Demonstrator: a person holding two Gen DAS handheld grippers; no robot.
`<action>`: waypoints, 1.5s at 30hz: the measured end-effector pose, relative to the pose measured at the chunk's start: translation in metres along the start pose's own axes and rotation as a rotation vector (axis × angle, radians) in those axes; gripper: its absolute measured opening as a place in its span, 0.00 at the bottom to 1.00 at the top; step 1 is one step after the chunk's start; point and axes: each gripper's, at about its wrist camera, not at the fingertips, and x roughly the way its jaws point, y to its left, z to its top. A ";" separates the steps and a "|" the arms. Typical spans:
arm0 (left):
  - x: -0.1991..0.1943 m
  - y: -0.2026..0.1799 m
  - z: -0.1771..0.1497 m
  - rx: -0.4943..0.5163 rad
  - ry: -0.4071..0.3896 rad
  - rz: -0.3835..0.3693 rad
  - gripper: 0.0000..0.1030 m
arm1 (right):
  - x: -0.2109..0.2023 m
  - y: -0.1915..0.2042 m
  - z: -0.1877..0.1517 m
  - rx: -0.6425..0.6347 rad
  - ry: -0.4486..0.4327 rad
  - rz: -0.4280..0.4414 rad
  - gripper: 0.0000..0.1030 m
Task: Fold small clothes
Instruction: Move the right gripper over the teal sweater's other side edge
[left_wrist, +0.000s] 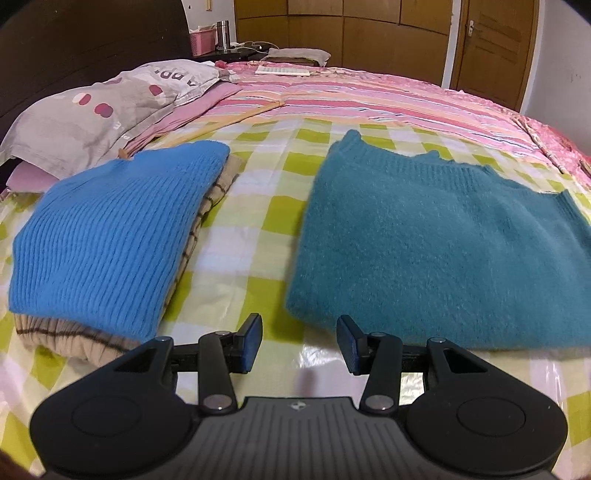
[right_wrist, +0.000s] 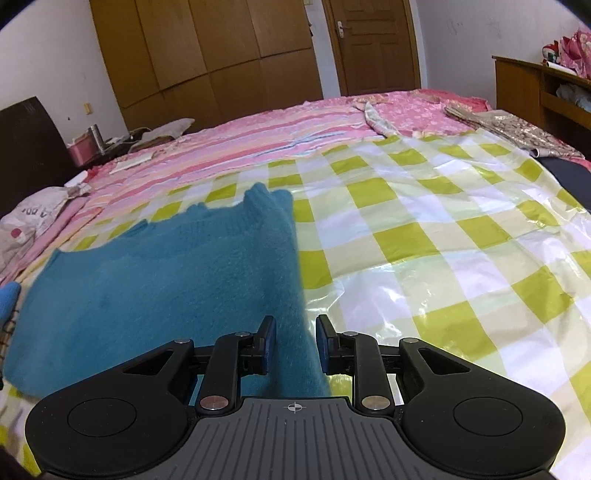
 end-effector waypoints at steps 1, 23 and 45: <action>0.000 0.002 -0.001 -0.004 0.000 -0.006 0.50 | -0.003 0.002 -0.001 -0.006 -0.003 0.002 0.23; 0.038 0.008 -0.009 0.004 -0.020 -0.117 0.51 | 0.047 0.172 0.003 -0.282 0.127 0.097 0.23; 0.055 0.024 -0.006 -0.036 0.012 -0.207 0.58 | 0.104 0.324 0.024 -0.442 0.204 0.193 0.30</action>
